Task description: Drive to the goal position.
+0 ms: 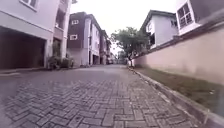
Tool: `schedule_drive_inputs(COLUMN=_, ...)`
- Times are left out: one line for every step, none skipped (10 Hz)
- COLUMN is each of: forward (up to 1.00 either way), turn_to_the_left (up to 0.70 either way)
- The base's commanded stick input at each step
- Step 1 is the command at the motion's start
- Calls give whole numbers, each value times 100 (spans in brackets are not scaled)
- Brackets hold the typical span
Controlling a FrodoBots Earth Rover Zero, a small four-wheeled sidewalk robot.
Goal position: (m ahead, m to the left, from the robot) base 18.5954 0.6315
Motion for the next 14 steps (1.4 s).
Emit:
schedule_drive_inputs(forward=69, turn_to_the_left=3)
schedule_drive_inputs(forward=69, turn_to_the_left=3)
schedule_drive_inputs(forward=69, turn_to_the_left=3)
schedule_drive_inputs(forward=69, turn_to_the_left=3)
schedule_drive_inputs(forward=69, turn_to_the_left=3)
schedule_drive_inputs(forward=69, turn_to_the_left=3)
schedule_drive_inputs(forward=69, turn_to_the_left=3)
schedule_drive_inputs(forward=69, turn_to_the_left=3)
schedule_drive_inputs(forward=69, turn_to_the_left=3)
schedule_drive_inputs(forward=69, turn_to_the_left=3)
schedule_drive_inputs(forward=69, turn_to_the_left=3)
schedule_drive_inputs(forward=69, turn_to_the_left=3)
schedule_drive_inputs(forward=69, turn_to_the_left=3)
schedule_drive_inputs(forward=69, turn_to_the_left=3)
